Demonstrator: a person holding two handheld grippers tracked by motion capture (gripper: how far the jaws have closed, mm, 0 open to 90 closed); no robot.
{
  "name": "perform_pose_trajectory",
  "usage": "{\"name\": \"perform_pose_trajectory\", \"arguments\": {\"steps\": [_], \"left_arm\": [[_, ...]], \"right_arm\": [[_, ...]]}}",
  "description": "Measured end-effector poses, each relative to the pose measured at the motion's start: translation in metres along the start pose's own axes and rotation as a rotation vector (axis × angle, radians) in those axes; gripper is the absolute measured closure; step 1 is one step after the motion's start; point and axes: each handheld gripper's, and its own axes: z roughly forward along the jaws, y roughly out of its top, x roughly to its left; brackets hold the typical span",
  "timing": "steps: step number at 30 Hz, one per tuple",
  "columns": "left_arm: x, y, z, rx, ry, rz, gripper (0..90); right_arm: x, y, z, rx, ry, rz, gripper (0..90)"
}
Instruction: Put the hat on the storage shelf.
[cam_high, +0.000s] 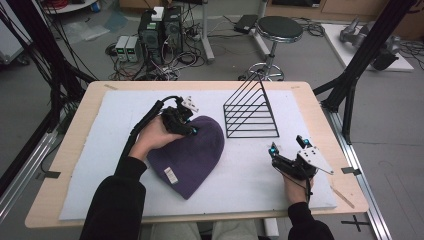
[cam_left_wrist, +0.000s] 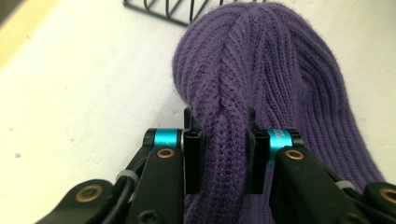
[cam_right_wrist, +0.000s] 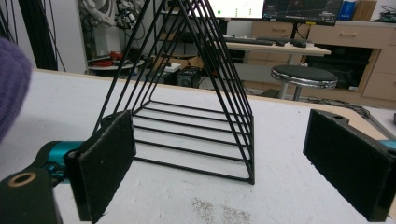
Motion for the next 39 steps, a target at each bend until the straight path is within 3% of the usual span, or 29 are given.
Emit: {"name": "perform_pose_trajectory", "arguments": {"steps": [8, 17, 21, 28, 30, 33, 36, 39], "left_arm": [[-0.018, -0.011, -0.022, -0.104, 0.086, -0.026, 74.1], [-0.022, -0.029, -0.044, -0.242, 0.15, -0.067, 74.2], [-0.025, -0.032, -0.058, -0.329, 0.19, -0.091, 74.2], [-0.031, -0.032, -0.074, -0.491, 0.321, -0.145, 74.3], [-0.032, -0.032, -0.077, -0.537, 0.342, -0.16, 74.3], [-0.036, -0.031, -0.084, -0.622, 0.433, -0.169, 74.3], [-0.04, -0.032, -0.091, -0.73, 0.505, -0.161, 74.2], [-0.042, -0.031, -0.096, -0.787, 0.546, -0.152, 74.1]], "right_arm": [[0.002, 0.0, 0.0, -0.001, 0.005, 0.001, 8.4], [0.003, 0.0, 0.0, -0.001, 0.008, 0.003, 8.4], [0.003, 0.0, 0.0, 0.001, 0.009, 0.003, 8.4], [0.005, 0.0, 0.001, 0.0, 0.016, 0.003, 8.4], [0.006, 0.0, 0.001, 0.001, 0.021, 0.009, 8.4], [0.005, 0.001, 0.001, -0.005, 0.03, 0.013, 8.4], [0.005, 0.0, 0.001, -0.004, 0.069, 0.031, 8.4], [0.005, 0.0, 0.003, -0.001, 0.121, 0.049, 8.3]]}}
